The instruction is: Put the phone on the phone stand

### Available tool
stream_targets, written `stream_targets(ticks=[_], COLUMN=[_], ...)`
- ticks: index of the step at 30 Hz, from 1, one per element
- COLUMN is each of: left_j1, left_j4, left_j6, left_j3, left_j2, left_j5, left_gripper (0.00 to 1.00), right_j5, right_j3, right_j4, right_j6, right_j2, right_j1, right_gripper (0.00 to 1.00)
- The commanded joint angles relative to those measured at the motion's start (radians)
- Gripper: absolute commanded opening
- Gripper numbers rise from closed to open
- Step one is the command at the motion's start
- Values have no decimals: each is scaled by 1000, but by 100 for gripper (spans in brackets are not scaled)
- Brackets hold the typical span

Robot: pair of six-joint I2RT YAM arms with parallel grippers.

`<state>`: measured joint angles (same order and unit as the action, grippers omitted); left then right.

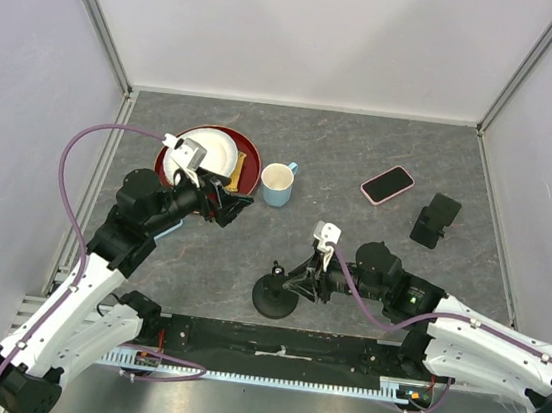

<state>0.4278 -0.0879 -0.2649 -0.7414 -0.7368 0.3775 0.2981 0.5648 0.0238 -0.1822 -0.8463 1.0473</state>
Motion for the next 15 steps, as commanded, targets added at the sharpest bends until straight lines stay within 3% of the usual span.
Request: stream_targets(ticks=[1,4,5,12,15], left_j1=[3,3,3,3,3], left_j4=[17,16,16,16,16], left_j6=[-22,-20,-20,-25,-23], left_j3=[-41,-39,-39,-46,-44], left_j2=[-3,5,5,-12,-6], left_j5=[20,9,9,31,24], left_gripper=[86,86,86,86,86], right_j5=[-28,-77,-94,-511,-551], right_j3=[-5,-23,-29,-66,-88], right_j4=[-64,-87,-91,-136,-182], right_j6=[-11,-31,-37,-95,-85], right_j2=[3,15,18,133,165], right_j1=[2,3,5,5,5], right_gripper=[20,2,0,0,0])
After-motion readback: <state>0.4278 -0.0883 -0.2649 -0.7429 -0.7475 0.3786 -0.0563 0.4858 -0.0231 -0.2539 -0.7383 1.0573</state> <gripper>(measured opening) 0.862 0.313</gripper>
